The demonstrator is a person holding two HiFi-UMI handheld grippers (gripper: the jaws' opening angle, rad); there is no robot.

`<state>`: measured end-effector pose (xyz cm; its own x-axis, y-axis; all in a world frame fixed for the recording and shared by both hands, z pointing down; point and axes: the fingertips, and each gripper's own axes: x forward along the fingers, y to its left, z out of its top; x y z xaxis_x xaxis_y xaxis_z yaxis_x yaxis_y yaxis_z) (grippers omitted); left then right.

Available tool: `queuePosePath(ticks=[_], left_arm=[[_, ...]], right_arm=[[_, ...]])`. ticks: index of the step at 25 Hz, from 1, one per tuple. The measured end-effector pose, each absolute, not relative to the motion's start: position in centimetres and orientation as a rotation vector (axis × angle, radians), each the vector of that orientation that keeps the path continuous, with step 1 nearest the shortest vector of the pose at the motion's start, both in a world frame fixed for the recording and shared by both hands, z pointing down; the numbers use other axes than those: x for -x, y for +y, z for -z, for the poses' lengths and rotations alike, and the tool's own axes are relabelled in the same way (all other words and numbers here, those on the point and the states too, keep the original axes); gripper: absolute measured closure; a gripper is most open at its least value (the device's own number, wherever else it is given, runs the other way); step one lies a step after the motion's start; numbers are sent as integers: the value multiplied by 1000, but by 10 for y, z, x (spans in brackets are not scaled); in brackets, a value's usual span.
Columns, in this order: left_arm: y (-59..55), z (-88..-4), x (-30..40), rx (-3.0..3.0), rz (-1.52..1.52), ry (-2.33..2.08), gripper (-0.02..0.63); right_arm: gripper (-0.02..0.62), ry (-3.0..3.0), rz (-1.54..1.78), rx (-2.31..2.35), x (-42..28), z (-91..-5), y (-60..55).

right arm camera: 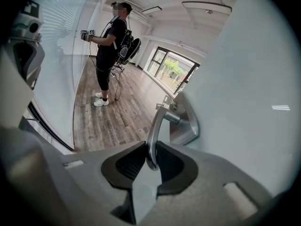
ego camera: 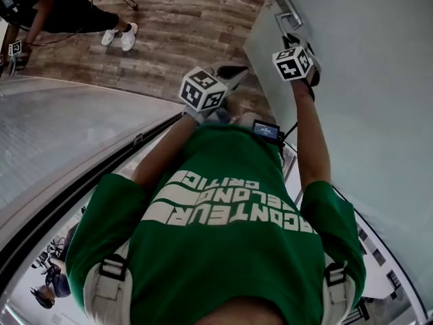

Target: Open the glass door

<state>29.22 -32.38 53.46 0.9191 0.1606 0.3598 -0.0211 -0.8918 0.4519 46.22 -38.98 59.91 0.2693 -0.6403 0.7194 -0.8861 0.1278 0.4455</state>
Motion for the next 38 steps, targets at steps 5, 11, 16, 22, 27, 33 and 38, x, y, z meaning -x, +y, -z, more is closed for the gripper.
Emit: queuePosePath(ticks=[5,11,16,22,27,33,38], left_arm=[[-326,-529,-311,-2628,-576,90,589],[-312,-523,-341,-2625,-568,78,589],[-291,-524,-349,-2636,-530,93,589],[-280,-512,-363,-2657,-499,92,589],[-296,-510,-384,-2656,-510,80,589],[-305,-511,-393,-2647,-511,72,589],[-305,-510,-399,-2653,-509,70,589]], right_arm=[[535,-1417,-338,-1628,-503,-593,-390],[535,-1367,-361,-1678,-549,-591,-389],[535,-1324,-365,-1726,-570,-591,-379],[535,-1278,-371,-1773,-601,-583,-367],[535,-1242,-396,-1787,-640,-589,-373],[535,-1193,-427,-1811,-674,-589,-370],[535,-1170,-448,-1845,-699,-587,-361]])
